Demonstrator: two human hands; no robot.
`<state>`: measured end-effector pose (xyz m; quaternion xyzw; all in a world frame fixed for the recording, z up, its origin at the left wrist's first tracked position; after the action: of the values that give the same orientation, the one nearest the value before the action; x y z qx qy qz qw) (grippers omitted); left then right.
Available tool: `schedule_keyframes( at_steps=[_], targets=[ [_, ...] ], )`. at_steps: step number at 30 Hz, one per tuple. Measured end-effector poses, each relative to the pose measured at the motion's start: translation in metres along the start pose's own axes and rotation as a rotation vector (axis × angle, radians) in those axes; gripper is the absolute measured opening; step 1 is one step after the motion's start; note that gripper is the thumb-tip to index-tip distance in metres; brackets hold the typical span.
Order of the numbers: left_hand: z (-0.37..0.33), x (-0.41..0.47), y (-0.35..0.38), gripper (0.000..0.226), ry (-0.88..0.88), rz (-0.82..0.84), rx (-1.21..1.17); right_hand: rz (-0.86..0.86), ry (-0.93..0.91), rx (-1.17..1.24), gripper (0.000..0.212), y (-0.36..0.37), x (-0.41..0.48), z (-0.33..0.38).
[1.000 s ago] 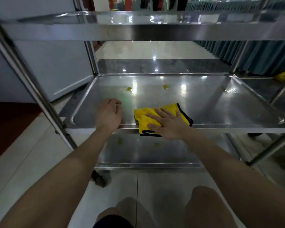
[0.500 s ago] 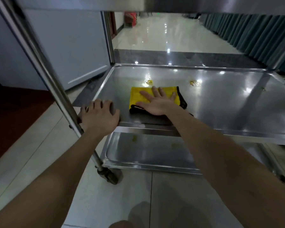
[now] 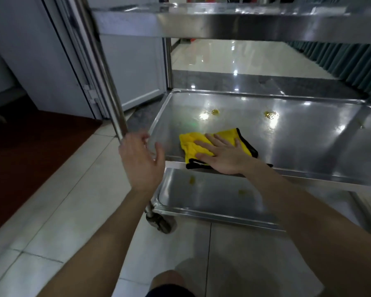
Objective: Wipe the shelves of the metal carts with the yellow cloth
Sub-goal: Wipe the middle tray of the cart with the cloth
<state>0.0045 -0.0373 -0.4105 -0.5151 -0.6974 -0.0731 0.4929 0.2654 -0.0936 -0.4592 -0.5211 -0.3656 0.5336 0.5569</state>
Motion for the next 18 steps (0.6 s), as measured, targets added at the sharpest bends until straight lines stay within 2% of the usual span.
schedule_keyframes(
  at_steps=[2, 3, 4, 6, 8, 13, 18],
  targets=[
    [0.021, -0.006, -0.032, 0.044, -0.167, -0.164, -0.084, -0.021, 0.030, 0.006, 0.088, 0.000, -0.001, 0.004],
    [0.032, -0.003, -0.035, 0.054, -0.263, -0.145, -0.148, -0.029, 0.049, 0.009, 0.090, 0.000, 0.002, 0.008],
    [0.040, 0.002, -0.032, 0.055, -0.343, -0.078, -0.207, -0.032, 0.067, 0.008, 0.092, 0.000, 0.009, 0.013],
    [0.049, 0.014, -0.020, 0.032, -0.411, 0.094, -0.261, -0.031, 0.097, -0.002, 0.097, -0.003, 0.030, 0.025],
    [0.058, 0.019, -0.015, 0.025, -0.404, 0.144, -0.200, -0.027, 0.120, -0.018, 0.099, -0.009, 0.059, 0.037],
    [0.075, 0.024, -0.017, 0.031, -0.319, 0.146, -0.119, -0.025, 0.112, -0.040, 0.098, -0.021, 0.132, 0.088],
    [0.072, 0.025, -0.018, 0.029, -0.291, 0.131, -0.128, -0.036, -0.056, -0.042, 0.096, -0.004, 0.110, 0.122]
  ],
)
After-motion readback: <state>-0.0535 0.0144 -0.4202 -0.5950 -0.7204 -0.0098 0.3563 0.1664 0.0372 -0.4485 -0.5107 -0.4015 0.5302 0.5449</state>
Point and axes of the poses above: each hand's wrist, its own x-axis towards the middle knuckle, its own y-axis out of the palm, z = x × y, the point moved 7 cm from there along x, towards the middle knuckle, and after that the axes turned 2 degrees about -z, right-handed, at the moved point
